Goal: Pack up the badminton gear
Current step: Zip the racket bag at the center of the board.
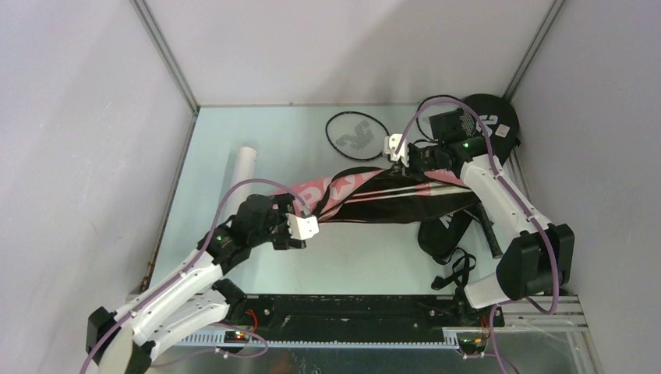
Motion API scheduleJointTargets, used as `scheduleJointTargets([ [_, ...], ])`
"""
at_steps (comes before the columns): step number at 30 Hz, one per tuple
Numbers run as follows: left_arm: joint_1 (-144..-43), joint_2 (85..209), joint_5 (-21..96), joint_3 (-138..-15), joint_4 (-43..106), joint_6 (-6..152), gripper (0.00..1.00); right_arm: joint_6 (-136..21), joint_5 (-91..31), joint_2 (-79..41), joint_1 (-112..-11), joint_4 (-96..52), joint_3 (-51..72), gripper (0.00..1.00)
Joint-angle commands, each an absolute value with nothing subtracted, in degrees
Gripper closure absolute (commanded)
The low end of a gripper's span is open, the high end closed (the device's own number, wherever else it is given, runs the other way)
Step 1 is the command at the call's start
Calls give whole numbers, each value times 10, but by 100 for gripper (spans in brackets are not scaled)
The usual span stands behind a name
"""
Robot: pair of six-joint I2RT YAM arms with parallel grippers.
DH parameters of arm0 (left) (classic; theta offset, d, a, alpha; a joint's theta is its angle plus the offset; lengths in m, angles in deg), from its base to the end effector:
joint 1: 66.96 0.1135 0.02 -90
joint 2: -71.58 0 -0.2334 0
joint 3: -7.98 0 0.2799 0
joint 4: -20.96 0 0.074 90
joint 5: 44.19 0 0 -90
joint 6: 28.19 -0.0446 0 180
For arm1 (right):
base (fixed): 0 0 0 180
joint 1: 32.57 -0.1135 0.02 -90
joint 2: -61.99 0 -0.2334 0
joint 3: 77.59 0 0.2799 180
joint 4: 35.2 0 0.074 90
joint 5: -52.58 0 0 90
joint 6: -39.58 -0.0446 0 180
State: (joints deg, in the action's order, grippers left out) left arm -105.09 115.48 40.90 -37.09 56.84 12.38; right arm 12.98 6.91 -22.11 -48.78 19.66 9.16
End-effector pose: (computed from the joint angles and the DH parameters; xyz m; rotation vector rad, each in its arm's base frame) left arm 0.1778 -0.1444 0.2136 1.5391 1.5356 0.0193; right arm 0.3183 0.1250 0.2749 -1.6429 1.4927 0.5195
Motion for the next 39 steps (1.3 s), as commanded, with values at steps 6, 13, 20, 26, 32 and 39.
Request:
scheduleJointTargets([
  [6,-1029,1204,340,-347,549,44,12,165,184,-220,-445,193,118,100],
  [13,-1024,1225,362,-358,518,50,88,144,161,-230,-436,166,126,100],
  [20,-1026,1187,340,-357,481,115,100,-40,75,-224,-454,35,125,43],
  [26,-1033,1185,339,-377,478,172,100,-192,-169,-136,-581,-71,79,3],
  [32,-1043,1169,337,-374,472,190,100,-461,-262,48,-676,-271,-135,1],
  [39,-1052,1150,343,-364,482,201,100,-569,-290,126,-810,-527,-398,15],
])
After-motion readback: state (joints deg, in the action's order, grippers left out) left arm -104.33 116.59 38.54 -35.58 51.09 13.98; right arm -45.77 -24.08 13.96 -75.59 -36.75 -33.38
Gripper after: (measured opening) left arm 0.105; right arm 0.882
